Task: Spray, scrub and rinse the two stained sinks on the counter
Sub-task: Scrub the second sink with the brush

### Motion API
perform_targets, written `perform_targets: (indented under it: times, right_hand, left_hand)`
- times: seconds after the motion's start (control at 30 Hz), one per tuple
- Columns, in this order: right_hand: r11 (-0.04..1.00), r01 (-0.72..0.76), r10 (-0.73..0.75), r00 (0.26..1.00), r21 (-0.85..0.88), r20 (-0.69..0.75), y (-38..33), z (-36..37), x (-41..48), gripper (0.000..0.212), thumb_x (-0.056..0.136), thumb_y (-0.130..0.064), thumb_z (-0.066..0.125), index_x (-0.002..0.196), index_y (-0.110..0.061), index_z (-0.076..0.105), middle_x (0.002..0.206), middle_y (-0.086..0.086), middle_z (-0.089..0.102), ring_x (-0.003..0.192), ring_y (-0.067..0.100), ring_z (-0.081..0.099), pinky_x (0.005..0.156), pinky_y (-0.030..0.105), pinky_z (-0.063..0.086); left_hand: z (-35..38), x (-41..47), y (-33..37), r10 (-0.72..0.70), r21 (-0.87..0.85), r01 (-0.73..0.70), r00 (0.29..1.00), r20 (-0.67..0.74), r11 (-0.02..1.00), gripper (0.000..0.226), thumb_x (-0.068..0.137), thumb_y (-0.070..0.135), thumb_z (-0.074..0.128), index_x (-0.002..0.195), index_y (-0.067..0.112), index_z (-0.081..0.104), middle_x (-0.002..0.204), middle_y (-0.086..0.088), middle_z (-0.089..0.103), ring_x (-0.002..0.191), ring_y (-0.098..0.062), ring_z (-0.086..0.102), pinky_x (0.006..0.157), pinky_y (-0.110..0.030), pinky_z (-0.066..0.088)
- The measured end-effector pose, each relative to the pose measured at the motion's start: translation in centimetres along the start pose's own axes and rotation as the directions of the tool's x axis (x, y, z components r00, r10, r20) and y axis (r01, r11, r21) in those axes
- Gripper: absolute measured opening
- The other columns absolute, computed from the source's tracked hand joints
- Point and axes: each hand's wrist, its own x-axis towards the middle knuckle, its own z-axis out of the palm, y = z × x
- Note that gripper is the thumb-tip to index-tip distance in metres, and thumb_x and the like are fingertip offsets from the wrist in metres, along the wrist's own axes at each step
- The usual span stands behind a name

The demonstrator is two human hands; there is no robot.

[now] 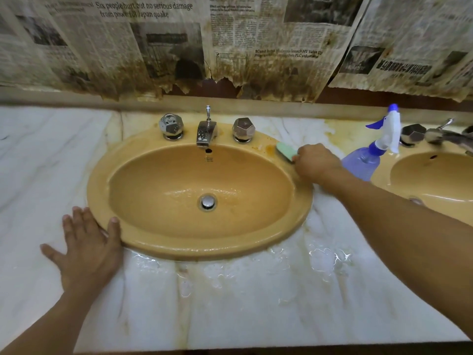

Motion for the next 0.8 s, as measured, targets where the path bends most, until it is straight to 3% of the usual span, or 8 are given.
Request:
perform_targets:
  times: [0.13, 0.23, 0.37, 0.47, 0.57, 0.67, 0.8]
  right_hand:
    - [0.993, 0.12, -0.12, 0.992, -0.019, 0.034, -2.9, 0.5, 0.1, 0.032, 0.103, -0.039, 0.045, 0.113, -0.015, 0.063, 0.108, 0.01, 0.056, 0.093, 0.03, 0.056, 0.075, 0.036, 0.044]
    - [0.993, 0.094, -0.088, 0.992, -0.067, 0.087, -1.2, -1.4, 1.8, 0.032, 0.099, -0.04, 0.047, 0.107, -0.015, 0.065, 0.105, 0.01, 0.06, 0.088, 0.027, 0.058, 0.069, 0.035, 0.045]
    - [0.993, 0.094, -0.094, 0.996, -0.07, 0.014, -2.9, -0.8, 2.7, 0.033, 0.102, -0.039, 0.044, 0.114, -0.015, 0.063, 0.11, 0.011, 0.058, 0.091, 0.029, 0.053, 0.074, 0.036, 0.043]
    - [0.967, 0.239, -0.234, 0.97, -0.083, 0.064, -5.2, 0.0, 1.8, 0.034, 0.105, -0.04, 0.04, 0.116, -0.017, 0.063, 0.107, 0.011, 0.052, 0.092, 0.029, 0.051, 0.077, 0.037, 0.043]
    - [0.951, 0.276, -0.259, 0.957, -0.138, 0.127, -4.3, -1.9, 1.9, 0.031, 0.104, -0.039, 0.042, 0.109, -0.018, 0.065, 0.106, 0.011, 0.054, 0.092, 0.029, 0.053, 0.075, 0.036, 0.043]
    - [0.935, 0.248, -0.237, 0.969, -0.254, 0.072, -4.5, -2.4, 2.5, 0.035, 0.104, -0.04, 0.042, 0.117, -0.017, 0.066, 0.103, 0.01, 0.054, 0.089, 0.028, 0.054, 0.076, 0.037, 0.046]
    - [0.854, 0.364, -0.391, 0.921, -0.372, 0.004, -6.8, -1.0, 2.6, 0.037, 0.107, -0.04, 0.037, 0.12, -0.016, 0.062, 0.098, 0.012, 0.056, 0.08, 0.028, 0.049, 0.07, 0.035, 0.039]
  left_hand:
    - [-0.3, 0.1, 0.0, -0.008, -0.032, 0.009, 1.0, 0.011, 0.999, 0.094, 0.091, 0.078, 0.0, 0.164, 0.02, 0.008, 0.173, 0.003, 0.004, 0.159, -0.016, -0.002, 0.119, -0.072, -0.002]
    - [-0.7, -0.2, 0.3, 0.0, -0.045, 0.001, 1.0, 0.017, 0.999, 0.08, 0.095, 0.075, 0.005, 0.163, 0.034, 0.003, 0.173, 0.001, 0.005, 0.159, -0.019, -0.001, 0.117, -0.072, -0.002]
    - [-0.8, -0.3, 0.5, 0.015, -0.053, -0.014, 1.0, 0.017, 0.999, 0.065, 0.099, 0.067, 0.011, 0.161, 0.047, 0.004, 0.172, -0.004, 0.008, 0.159, -0.024, 0.002, 0.115, -0.075, -0.001]
    - [-0.8, -0.2, 0.6, 0.014, -0.056, -0.014, 1.0, 0.016, 0.998, 0.063, 0.099, 0.064, 0.012, 0.16, 0.048, 0.008, 0.171, -0.005, 0.011, 0.159, -0.025, 0.003, 0.114, -0.076, -0.001]
    - [-0.7, -0.2, 0.6, 0.025, -0.035, -0.024, 1.0, 0.018, 0.999, 0.057, 0.104, 0.058, 0.015, 0.16, 0.049, 0.009, 0.171, -0.007, 0.012, 0.159, -0.026, 0.003, 0.114, -0.077, -0.001]
    - [-0.7, -0.2, 0.6, 0.035, -0.03, -0.034, 0.999, 0.012, 0.999, 0.058, 0.103, 0.057, 0.014, 0.161, 0.048, 0.009, 0.171, -0.008, 0.014, 0.159, -0.028, 0.005, 0.112, -0.079, 0.001]
    - [-0.7, 0.0, 0.7, 0.039, -0.017, -0.038, 0.999, 0.008, 0.999, 0.064, 0.098, 0.062, 0.007, 0.161, 0.048, 0.006, 0.171, -0.006, 0.014, 0.159, -0.028, 0.006, 0.111, -0.081, 0.004]
